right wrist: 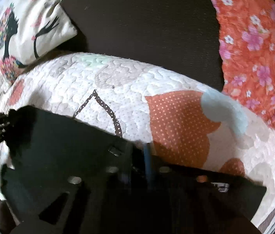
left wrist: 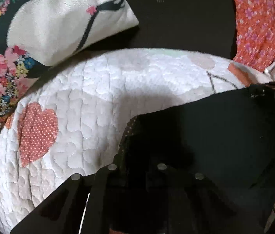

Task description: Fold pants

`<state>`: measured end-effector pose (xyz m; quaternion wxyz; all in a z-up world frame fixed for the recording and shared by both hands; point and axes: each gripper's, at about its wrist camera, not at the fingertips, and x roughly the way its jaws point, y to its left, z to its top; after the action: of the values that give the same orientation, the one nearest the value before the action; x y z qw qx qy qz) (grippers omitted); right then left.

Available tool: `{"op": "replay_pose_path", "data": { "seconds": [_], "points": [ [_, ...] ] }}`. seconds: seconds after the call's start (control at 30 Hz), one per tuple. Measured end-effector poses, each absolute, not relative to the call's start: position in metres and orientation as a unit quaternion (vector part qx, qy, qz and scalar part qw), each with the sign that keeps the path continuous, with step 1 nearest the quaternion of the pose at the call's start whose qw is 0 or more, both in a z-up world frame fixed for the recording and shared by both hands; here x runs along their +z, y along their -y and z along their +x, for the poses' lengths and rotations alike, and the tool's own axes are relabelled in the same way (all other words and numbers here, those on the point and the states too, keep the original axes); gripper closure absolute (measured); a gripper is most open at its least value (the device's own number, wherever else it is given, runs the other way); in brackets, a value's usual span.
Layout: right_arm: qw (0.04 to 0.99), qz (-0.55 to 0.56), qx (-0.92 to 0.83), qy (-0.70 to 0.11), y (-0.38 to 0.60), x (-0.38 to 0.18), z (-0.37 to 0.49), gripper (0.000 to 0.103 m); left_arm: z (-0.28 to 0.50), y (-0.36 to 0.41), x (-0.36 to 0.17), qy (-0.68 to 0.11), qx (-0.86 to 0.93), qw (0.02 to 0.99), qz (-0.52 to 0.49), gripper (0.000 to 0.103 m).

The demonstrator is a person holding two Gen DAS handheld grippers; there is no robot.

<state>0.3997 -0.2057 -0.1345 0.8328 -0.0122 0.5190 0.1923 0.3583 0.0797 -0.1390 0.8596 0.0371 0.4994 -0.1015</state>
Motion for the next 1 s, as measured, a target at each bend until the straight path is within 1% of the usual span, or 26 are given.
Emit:
{"op": "replay_pose_path", "data": {
  "seconds": [0.27,0.43,0.53,0.67,0.77,0.93,1.0],
  "points": [
    [0.849,0.014,0.196,-0.491,0.212,-0.103,0.364,0.094,0.319,-0.091,-0.099,-0.459,-0.101,0.883,0.025,0.094],
    [0.857,0.02,0.194,-0.477,0.222,-0.08,0.324,0.095,0.276,-0.082,-0.069,-0.425,-0.108,0.898,0.041,0.094],
    [0.862,0.024,0.191,-0.469,0.223,-0.069,0.294,0.095,0.25,-0.076,-0.061,-0.414,-0.109,0.901,0.066,0.094],
    [0.865,0.035,0.187,-0.465,0.22,-0.063,0.248,0.095,0.214,-0.075,-0.062,-0.406,-0.107,0.901,0.105,0.094],
    [0.862,0.048,0.182,-0.47,0.219,-0.067,0.215,0.095,0.182,-0.077,-0.072,-0.406,-0.106,0.898,0.129,0.093],
    [0.848,0.075,0.175,-0.494,0.221,-0.096,0.157,0.095,0.133,-0.074,-0.097,-0.413,-0.111,0.89,0.159,0.093],
    [0.84,0.084,0.169,-0.509,0.224,-0.113,0.136,0.095,0.116,-0.072,-0.106,-0.417,-0.114,0.886,0.168,0.089]
  ]
}}
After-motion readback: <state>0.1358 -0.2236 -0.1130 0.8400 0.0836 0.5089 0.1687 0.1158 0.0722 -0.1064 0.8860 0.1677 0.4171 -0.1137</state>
